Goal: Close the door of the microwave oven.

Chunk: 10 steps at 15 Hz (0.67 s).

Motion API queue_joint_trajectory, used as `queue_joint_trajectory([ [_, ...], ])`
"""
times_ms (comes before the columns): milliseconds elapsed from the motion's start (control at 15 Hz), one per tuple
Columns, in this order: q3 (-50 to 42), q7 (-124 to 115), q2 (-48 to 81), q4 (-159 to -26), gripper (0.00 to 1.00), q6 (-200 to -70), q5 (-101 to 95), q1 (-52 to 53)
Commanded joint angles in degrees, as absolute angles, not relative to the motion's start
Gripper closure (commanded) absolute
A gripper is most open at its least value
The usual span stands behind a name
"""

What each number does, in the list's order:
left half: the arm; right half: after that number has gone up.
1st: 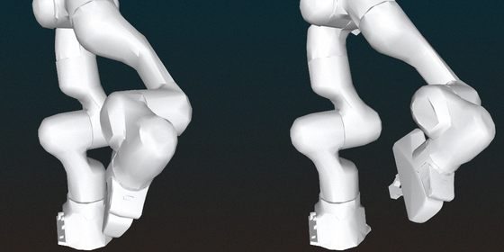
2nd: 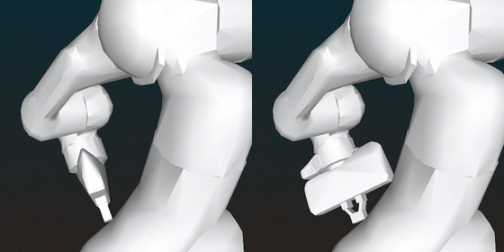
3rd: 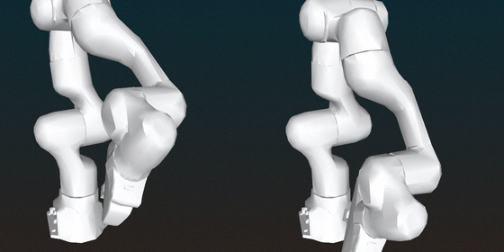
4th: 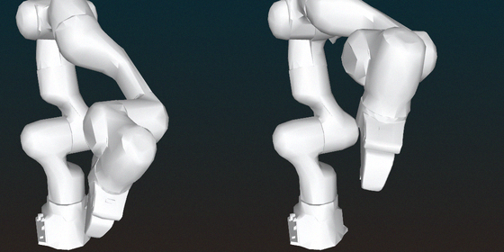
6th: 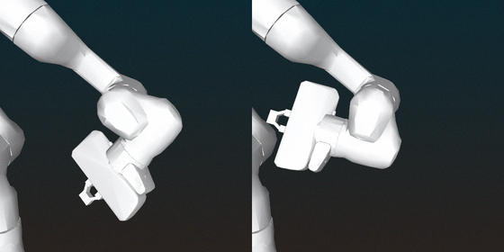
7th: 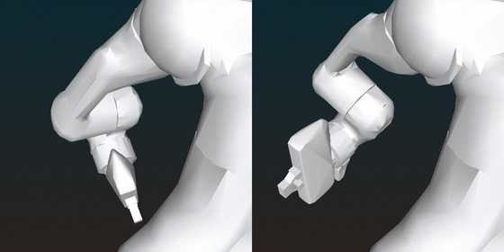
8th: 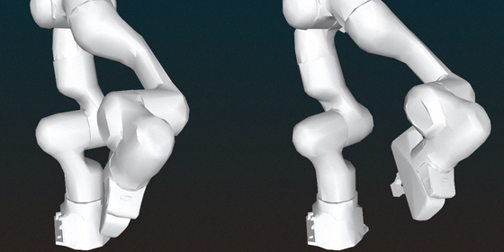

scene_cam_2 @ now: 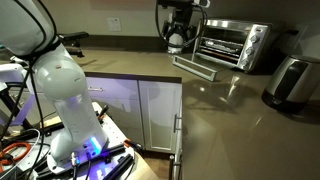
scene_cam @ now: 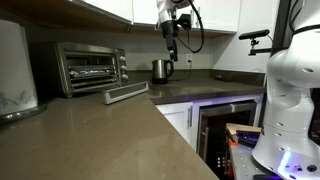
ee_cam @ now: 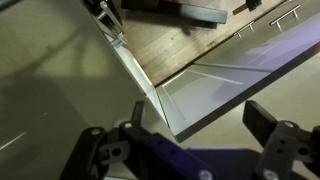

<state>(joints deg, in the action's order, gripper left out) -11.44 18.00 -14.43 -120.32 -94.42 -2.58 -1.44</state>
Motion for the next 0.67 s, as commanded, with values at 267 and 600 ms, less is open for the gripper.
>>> queue_joint_trajectory([
  [267, -9.8, 17.3, -3.2, -110.9, 0.00, -98.0, 2.1, -2.8],
  [600, -7.8, 11.8, -0.4, -110.3, 0.00, -106.5, 2.6, -2.5],
])
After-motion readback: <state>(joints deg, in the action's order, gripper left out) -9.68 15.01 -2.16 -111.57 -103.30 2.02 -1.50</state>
